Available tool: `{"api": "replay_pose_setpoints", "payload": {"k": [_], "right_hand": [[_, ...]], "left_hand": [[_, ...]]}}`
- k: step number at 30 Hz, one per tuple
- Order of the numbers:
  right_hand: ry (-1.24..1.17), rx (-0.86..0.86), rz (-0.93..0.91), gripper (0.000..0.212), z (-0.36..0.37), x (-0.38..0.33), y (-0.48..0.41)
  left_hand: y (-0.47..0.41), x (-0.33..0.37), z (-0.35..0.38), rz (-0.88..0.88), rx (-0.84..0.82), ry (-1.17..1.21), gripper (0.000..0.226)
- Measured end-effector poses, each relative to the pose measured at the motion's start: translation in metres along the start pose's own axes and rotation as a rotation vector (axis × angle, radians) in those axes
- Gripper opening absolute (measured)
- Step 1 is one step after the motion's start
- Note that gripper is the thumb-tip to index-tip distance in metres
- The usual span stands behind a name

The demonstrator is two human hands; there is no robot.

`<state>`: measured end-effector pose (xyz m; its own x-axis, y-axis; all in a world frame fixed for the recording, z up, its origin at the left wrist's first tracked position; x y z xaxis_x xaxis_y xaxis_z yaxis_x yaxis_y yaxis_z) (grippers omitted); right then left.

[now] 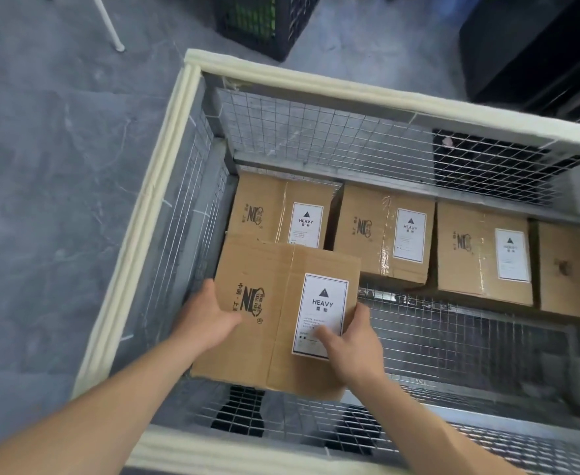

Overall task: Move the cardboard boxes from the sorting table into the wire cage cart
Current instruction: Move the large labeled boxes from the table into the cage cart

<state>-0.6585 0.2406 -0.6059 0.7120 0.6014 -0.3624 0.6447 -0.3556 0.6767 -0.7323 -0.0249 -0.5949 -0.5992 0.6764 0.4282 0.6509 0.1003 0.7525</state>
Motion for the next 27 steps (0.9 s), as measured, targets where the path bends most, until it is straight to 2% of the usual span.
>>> {"api": "replay_pose_setpoints", "payload": {"k": [8, 21, 27], "right_hand": [[0.023, -0.018, 0.006, 0.051, 0.001, 0.001, 0.004], [0.031, -0.028, 0.012, 0.049, -0.016, -0.003, 0.007], [0.022, -0.051, 0.021, 0.046, -0.016, -0.004, 0.001]], "left_hand": [[0.008, -0.001, 0.0, -0.019, 0.026, -0.055, 0.046], [0.021, 0.011, -0.006, 0.02, 0.055, -0.083, 0.051], [0.018, 0.013, -0.003, -0.014, 0.062, -0.143, 0.064]]}}
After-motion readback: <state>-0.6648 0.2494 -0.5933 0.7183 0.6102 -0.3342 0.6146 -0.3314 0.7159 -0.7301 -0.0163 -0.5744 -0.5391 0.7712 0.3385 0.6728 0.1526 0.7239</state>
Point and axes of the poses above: each hand's wrist, its own y-axis away from the middle knuckle, its own z-axis out of the palm, x = y × z, the point moved 6 cm from there along -y, towards the middle knuckle, and after that the axes turned 8 degrees about y, right-handed, at the moved point
